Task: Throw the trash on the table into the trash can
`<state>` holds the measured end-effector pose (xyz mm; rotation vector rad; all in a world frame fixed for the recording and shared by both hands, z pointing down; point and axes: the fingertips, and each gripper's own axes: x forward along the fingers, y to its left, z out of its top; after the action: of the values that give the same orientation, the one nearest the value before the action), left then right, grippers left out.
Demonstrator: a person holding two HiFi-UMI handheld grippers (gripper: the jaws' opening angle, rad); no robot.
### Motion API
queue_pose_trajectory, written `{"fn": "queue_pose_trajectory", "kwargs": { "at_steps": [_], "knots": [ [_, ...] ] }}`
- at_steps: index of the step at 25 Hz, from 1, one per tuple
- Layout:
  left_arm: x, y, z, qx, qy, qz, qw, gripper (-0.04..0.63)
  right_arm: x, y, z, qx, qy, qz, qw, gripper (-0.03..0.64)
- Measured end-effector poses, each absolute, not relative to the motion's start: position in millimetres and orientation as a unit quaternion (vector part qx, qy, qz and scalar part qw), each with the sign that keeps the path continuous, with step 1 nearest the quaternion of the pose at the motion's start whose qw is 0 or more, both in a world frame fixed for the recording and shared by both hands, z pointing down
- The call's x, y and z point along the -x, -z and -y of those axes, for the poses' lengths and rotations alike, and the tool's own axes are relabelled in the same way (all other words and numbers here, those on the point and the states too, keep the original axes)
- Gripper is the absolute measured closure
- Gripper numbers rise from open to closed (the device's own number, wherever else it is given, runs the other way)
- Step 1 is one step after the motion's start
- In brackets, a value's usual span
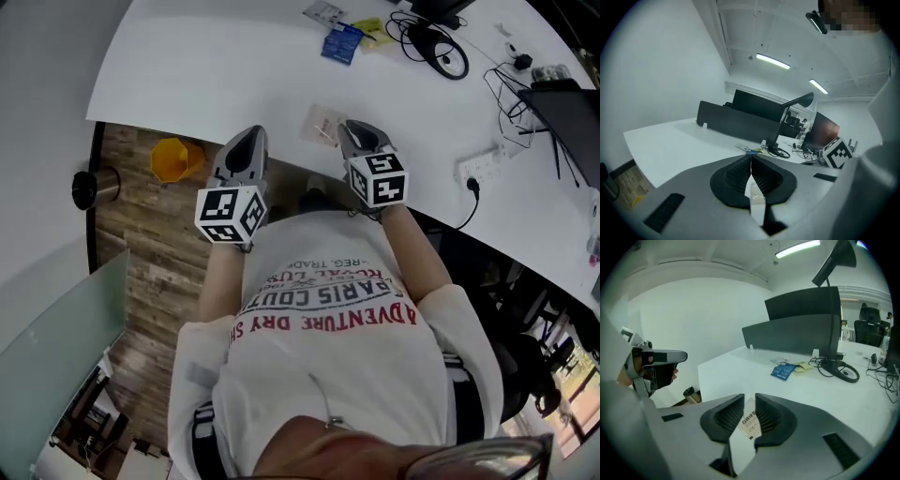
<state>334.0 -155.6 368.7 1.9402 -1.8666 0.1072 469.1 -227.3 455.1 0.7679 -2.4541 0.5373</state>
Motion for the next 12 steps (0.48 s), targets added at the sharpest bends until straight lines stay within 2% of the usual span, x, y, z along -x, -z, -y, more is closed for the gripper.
{"fn": "queue_pose_trajectory", "kwargs": {
  "at_steps": [2, 4, 7, 12],
  "knots": [
    [-339.0, -382.2, 161.2, -0.697, -0.051, 0.674, 0.24, 0.572, -466.4, -481.2, 229.3, -0.254, -0.225, 0.894, 0.293, 0.449],
    [-338.7, -393.2, 171.1, -0.692, -0.058, 0.675, 0.249, 0.572, -461.5, -505.4, 233.5, -0.226, -0.246, 0.883, 0.33, 0.435],
    [-334.0, -403.0, 185.9, -0.684, -0.061, 0.68, 0.258, 0.572, -454.5, -529.8, 245.2, -0.205, -0.242, 0.873, 0.37, 0.373],
    [-331.8, -417.2, 202.1, -0.684, -0.076, 0.674, 0.268, 0.572, -445.5, -559.3, 253.8, -0.188, -0.237, 0.858, 0.416, 0.357]
  ]
}}
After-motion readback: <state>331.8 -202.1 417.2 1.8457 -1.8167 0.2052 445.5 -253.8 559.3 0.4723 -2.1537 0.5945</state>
